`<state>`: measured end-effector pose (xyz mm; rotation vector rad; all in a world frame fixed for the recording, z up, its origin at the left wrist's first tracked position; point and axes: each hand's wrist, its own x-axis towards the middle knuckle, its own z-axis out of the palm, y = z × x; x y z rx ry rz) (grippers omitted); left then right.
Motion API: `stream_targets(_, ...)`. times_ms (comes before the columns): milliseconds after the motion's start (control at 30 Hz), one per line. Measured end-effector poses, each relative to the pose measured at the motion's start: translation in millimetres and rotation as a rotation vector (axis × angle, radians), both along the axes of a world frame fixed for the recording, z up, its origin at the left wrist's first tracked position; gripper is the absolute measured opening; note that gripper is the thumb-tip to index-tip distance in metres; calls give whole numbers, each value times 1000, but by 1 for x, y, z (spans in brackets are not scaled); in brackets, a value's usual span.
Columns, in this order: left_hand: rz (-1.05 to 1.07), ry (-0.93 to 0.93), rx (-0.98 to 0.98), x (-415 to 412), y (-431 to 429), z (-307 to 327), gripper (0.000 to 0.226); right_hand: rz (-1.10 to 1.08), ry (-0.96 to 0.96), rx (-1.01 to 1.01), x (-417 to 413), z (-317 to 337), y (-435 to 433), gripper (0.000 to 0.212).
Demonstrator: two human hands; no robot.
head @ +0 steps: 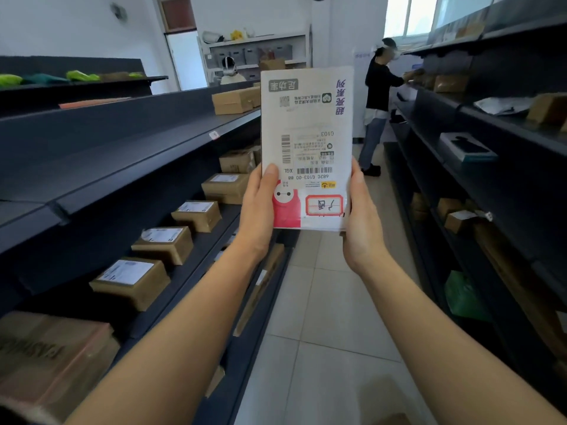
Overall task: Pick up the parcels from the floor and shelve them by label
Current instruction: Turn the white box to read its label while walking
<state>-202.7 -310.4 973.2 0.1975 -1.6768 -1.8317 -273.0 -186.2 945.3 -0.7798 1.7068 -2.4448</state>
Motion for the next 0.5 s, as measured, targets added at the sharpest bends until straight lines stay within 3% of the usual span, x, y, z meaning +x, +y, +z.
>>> stream_targets(267,-81,-15,4,-121,22,-15,35,-153,-42,31,-90,-3,33,49)
stream_targets(500,-279,-28,17,-221,28,-34,44,-368,-117,40,-155,-13,44,49)
